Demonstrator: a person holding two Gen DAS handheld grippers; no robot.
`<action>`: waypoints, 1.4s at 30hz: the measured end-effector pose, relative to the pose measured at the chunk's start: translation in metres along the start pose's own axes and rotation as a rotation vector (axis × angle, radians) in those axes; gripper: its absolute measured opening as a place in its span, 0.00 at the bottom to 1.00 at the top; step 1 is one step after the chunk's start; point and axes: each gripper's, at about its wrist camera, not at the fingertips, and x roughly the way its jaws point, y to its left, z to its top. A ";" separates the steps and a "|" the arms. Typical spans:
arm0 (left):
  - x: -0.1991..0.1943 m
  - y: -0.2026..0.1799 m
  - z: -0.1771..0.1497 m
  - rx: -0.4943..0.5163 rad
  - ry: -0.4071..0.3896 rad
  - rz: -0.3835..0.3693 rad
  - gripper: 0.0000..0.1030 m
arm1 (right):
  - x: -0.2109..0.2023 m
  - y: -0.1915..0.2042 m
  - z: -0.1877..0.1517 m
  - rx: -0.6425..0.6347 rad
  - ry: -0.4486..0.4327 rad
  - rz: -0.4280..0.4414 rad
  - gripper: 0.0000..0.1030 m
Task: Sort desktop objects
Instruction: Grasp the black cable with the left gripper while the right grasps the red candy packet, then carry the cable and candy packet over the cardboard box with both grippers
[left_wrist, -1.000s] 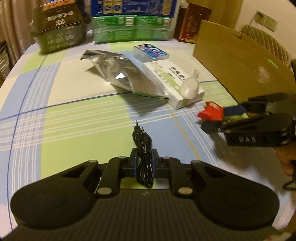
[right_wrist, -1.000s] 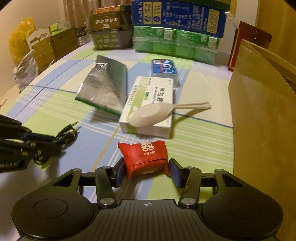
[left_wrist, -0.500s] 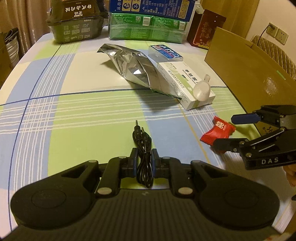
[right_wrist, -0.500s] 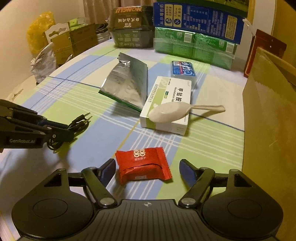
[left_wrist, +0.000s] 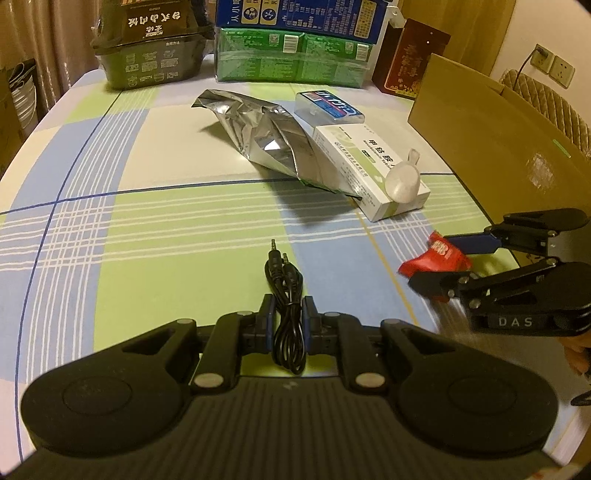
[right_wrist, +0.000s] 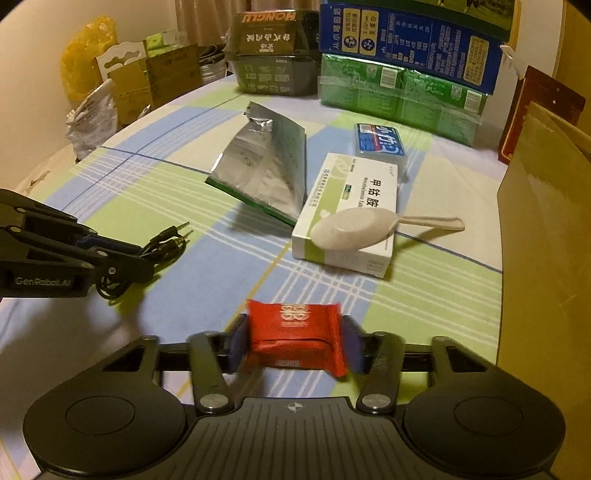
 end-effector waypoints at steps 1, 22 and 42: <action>0.000 0.000 0.000 0.001 0.000 -0.001 0.10 | -0.001 0.001 0.000 -0.002 -0.002 -0.005 0.39; -0.030 -0.024 0.005 0.008 -0.066 -0.005 0.10 | -0.052 0.008 0.009 0.046 -0.065 -0.039 0.38; -0.120 -0.108 0.026 0.042 -0.149 -0.036 0.10 | -0.200 -0.023 0.005 0.134 -0.216 -0.135 0.38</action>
